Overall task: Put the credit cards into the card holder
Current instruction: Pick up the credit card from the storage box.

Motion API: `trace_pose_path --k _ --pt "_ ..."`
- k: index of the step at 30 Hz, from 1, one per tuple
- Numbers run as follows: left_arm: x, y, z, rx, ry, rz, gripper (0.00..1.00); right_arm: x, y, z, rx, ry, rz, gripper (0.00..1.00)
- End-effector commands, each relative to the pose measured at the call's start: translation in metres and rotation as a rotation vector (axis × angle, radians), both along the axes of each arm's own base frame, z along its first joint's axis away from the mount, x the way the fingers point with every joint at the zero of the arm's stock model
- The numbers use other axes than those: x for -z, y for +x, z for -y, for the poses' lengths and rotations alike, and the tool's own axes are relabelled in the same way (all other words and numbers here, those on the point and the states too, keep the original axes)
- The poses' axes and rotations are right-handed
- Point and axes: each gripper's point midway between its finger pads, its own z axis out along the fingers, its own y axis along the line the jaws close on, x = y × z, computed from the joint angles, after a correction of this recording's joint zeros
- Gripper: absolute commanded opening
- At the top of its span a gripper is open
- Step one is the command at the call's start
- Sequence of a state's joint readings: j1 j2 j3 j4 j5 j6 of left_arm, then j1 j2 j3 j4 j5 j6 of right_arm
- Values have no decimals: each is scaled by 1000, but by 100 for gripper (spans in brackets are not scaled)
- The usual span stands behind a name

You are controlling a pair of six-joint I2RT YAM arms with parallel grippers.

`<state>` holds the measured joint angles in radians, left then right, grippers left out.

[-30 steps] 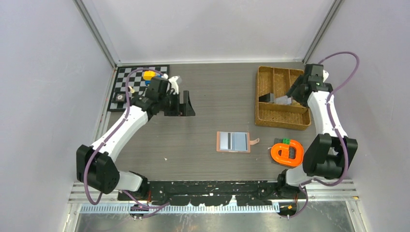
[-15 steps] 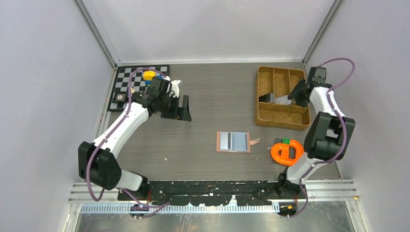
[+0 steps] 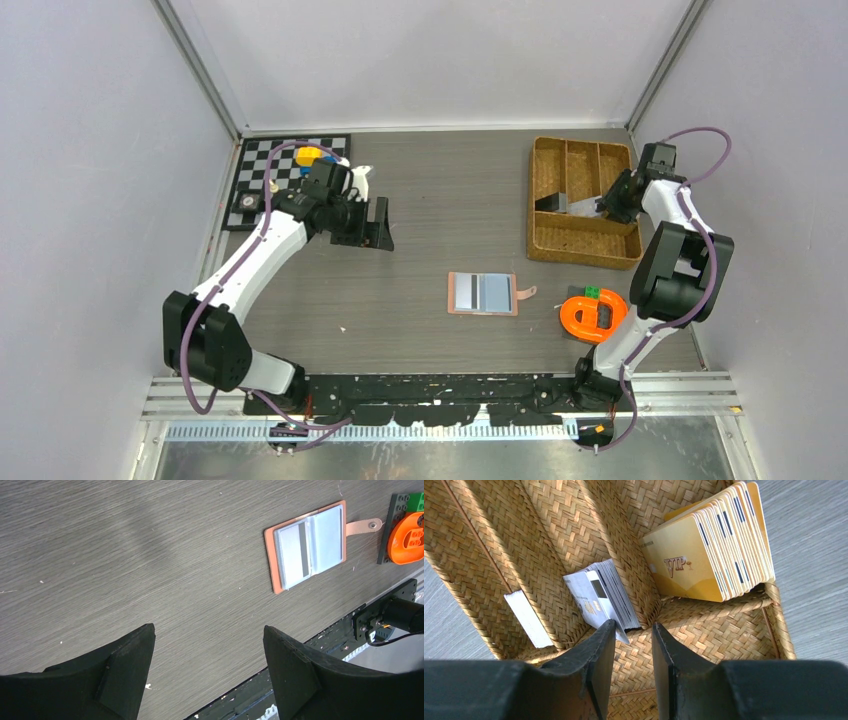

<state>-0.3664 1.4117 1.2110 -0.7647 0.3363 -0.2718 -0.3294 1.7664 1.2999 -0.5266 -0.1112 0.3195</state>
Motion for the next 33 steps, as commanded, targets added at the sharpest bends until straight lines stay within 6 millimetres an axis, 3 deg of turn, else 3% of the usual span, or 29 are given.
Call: trace_pose_path --k 1,16,27,33 --pt "2 0 -2 13 0 -4 81 -17 21 4 -16 -4 86 36" --pt "10 -1 -1 12 -5 -36 81 -34 18 8 -3 -35 122 9" --pt "12 -3 3 25 -23 -54 81 -81 -2 22 -2 -173 143 5" --pt "10 -5 4 27 -32 -51 81 -118 -11 23 7 -225 214 1"
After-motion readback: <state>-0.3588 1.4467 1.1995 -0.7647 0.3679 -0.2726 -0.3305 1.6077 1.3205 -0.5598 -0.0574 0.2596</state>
